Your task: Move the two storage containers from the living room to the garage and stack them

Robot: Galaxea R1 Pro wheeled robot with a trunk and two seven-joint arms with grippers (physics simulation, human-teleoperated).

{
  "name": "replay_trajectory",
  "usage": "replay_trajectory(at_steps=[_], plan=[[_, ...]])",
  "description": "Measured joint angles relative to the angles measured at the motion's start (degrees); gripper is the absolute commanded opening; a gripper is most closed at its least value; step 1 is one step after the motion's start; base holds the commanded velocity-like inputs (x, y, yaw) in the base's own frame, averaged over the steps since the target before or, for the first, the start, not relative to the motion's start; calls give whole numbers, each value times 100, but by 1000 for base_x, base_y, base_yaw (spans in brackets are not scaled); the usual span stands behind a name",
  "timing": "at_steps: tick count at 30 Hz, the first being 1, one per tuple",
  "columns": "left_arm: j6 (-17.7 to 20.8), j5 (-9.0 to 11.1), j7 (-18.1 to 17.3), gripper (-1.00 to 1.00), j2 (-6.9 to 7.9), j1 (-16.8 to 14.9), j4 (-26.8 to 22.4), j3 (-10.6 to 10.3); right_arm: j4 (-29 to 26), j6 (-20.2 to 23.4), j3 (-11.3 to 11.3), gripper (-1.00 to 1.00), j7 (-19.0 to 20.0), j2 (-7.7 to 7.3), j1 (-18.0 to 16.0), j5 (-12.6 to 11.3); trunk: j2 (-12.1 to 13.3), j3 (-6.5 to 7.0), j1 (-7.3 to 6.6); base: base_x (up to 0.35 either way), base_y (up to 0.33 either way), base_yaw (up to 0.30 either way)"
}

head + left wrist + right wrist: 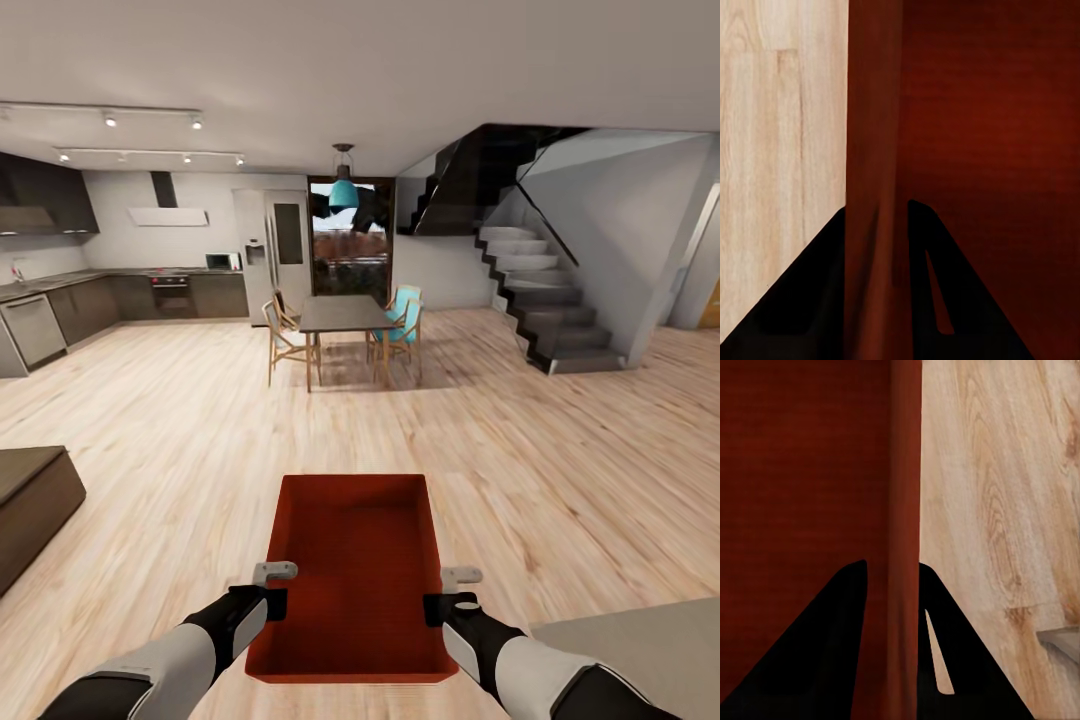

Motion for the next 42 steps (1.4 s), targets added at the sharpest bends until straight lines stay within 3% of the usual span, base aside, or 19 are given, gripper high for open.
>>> replay_trajectory(at_steps=[42], plan=[[-9,-4,-5,-100,2,0,1,2,3,-9,-2,-100,2,2,0,1,0,0,0,321,0,0]])
